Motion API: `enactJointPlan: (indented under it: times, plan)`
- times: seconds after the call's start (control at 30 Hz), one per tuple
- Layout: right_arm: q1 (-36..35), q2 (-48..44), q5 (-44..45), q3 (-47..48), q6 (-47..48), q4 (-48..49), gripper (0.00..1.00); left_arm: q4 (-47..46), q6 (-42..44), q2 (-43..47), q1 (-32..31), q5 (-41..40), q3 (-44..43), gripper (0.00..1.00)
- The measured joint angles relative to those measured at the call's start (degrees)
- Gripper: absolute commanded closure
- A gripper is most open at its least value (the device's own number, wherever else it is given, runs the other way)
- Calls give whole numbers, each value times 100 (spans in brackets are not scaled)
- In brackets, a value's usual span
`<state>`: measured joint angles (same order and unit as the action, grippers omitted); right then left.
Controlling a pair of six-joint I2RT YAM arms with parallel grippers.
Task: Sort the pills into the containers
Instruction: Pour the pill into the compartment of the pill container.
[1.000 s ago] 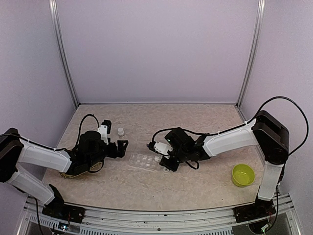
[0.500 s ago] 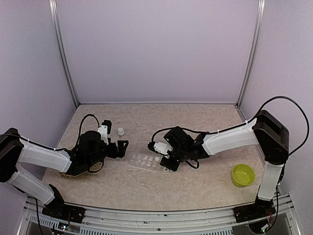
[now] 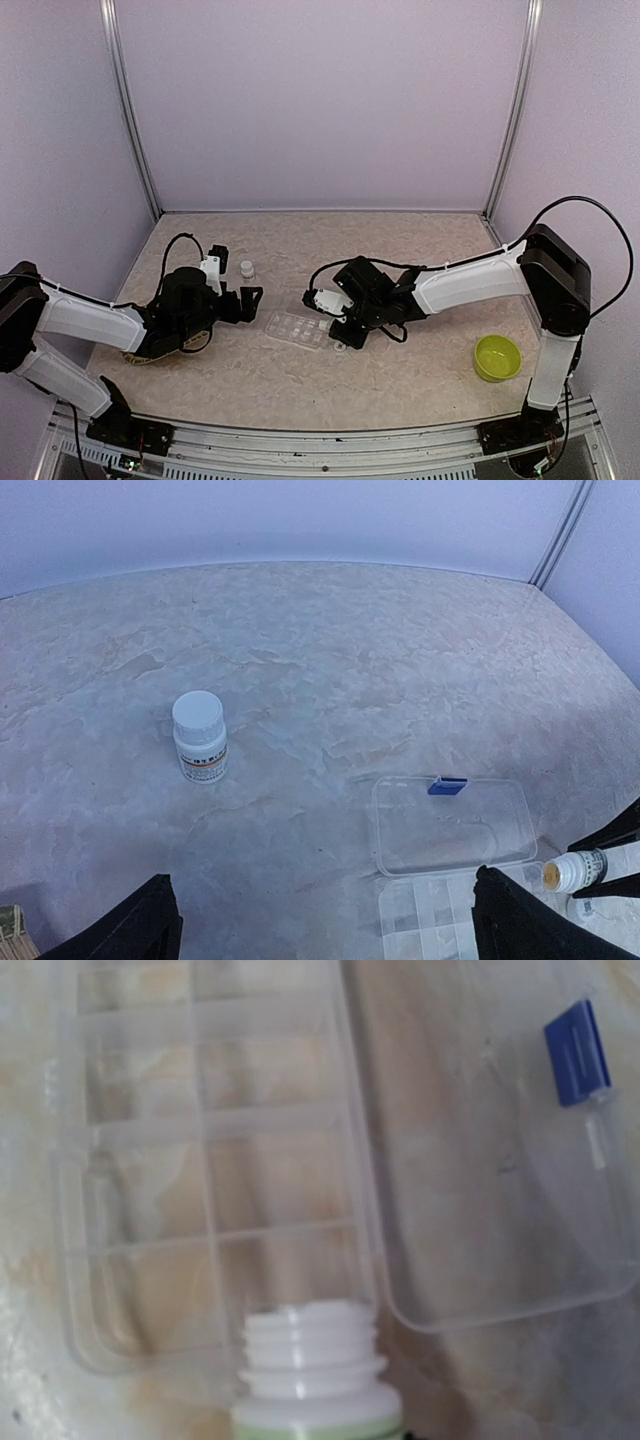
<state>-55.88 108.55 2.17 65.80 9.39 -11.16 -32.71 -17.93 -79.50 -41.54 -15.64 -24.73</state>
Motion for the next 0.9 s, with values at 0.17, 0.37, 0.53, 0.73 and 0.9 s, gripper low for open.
enactJointPlan:
  times: [0.17,0.37,0.53,0.73,0.9]
  plan:
    - [0,0,20,55,-2,-133,93,0,2,0,0,0,0,1]
    - [0,0,42,114,2,-280,93,0,0,0,0,0,0,1]
    - [0,0,52,144,2,-343,93,0,0,0,0,0,0,1]
    - [0,0,68,219,4,-520,93,0,0,0,0,0,0,1]
    - [0,0,72,267,2,-605,93,0,0,0,0,0,0,1]
